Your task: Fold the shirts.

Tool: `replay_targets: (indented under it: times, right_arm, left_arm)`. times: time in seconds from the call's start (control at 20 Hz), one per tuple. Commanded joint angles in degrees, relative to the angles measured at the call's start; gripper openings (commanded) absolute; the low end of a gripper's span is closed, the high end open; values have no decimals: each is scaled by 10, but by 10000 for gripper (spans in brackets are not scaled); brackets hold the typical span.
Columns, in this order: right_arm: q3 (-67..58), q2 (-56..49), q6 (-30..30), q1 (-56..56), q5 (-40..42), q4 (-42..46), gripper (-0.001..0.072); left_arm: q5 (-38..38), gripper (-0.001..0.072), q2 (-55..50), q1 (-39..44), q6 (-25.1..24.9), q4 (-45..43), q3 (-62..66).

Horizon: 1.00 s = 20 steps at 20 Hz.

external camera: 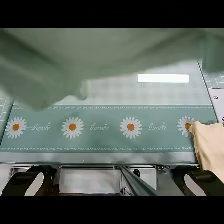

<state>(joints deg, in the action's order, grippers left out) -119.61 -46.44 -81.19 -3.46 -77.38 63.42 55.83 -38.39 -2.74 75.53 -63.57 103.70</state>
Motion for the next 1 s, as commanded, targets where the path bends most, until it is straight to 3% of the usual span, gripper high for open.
replay_targets:
  times: [0.0, 0.2, 0.35, 0.55, 0.7, 0.8, 0.95]
  right_arm:
    - [14, 25, -1, 0, -75, -14, 11]
    - [134, 24, -12, 0, -103, -46, 11]
    - [284, 12, -12, 0, -76, -37, 11]
    - [445, -68, -13, 0, 17, -29, 11]
    - [464, -193, -30, 18, 128, -27, 11]
    - [460, -280, -35, 45, 218, -80, 12]
    - [416, -404, 2, 72, 277, -202, 12]
  left_arm:
    - [37, 29, 30, -5, 33, -26, 1]
    - [95, 29, 5, -4, 32, 31, -84]
    - [94, 29, -38, -2, 28, 47, -197]
    - [45, 30, -146, -1, 0, 47, -303]
    - [12, 29, -251, 9, 0, 51, -319]
    - [-26, 30, -312, 26, 0, 60, -319]
    - [-93, 32, -374, 54, 0, 72, -319]
